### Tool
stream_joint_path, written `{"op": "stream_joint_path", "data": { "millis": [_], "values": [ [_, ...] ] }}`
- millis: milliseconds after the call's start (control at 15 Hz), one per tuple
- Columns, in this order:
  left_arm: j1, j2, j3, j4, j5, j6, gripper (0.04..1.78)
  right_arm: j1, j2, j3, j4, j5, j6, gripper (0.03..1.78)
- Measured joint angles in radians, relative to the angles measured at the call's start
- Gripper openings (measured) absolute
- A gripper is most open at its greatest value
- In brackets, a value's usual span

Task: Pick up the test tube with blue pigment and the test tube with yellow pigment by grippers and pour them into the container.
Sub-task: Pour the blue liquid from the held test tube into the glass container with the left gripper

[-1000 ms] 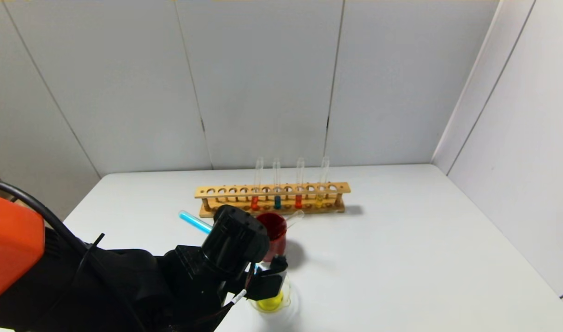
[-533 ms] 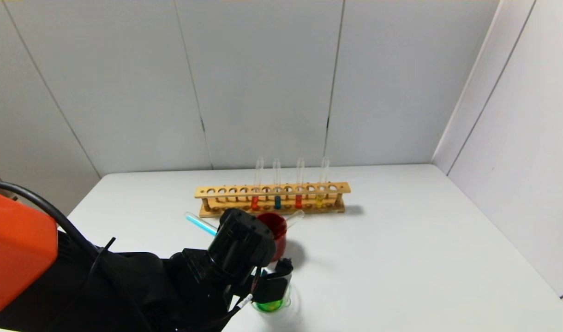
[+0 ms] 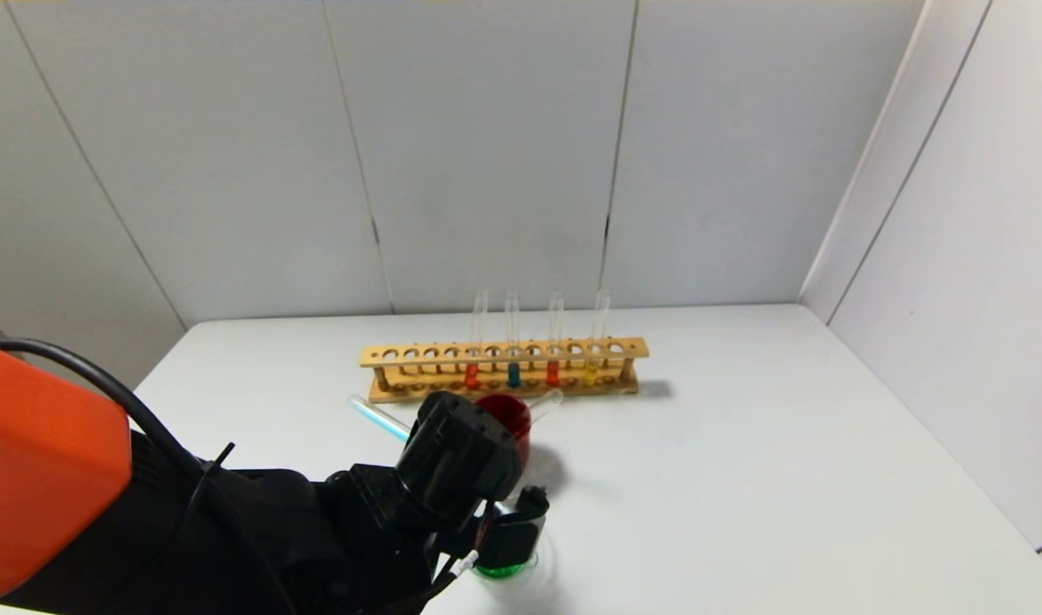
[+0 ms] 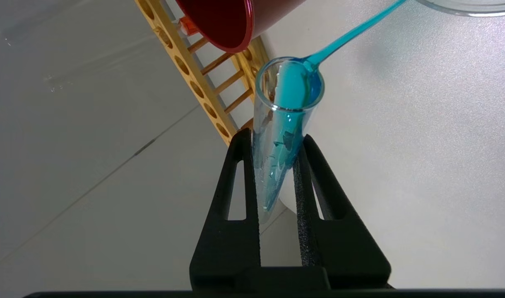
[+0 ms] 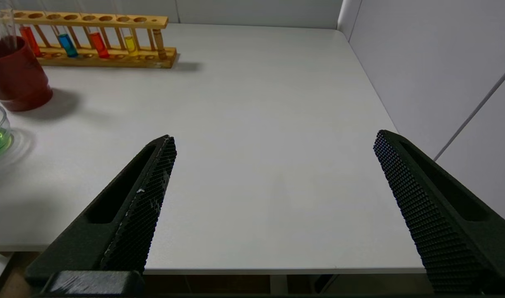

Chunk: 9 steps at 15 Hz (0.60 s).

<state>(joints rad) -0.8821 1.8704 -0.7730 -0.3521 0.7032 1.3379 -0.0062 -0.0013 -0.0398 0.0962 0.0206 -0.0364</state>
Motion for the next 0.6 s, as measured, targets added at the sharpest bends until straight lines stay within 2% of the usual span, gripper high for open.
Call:
{"op": "stream_joint_path", "data": {
  "millis": [600],
  "values": [
    [-0.031, 0.01, 0.001, 0.014, 0.003, 0.01, 0.3, 0.0, 0.0, 0.0, 0.0, 0.0, 0.0, 1.74]
  ]
}}
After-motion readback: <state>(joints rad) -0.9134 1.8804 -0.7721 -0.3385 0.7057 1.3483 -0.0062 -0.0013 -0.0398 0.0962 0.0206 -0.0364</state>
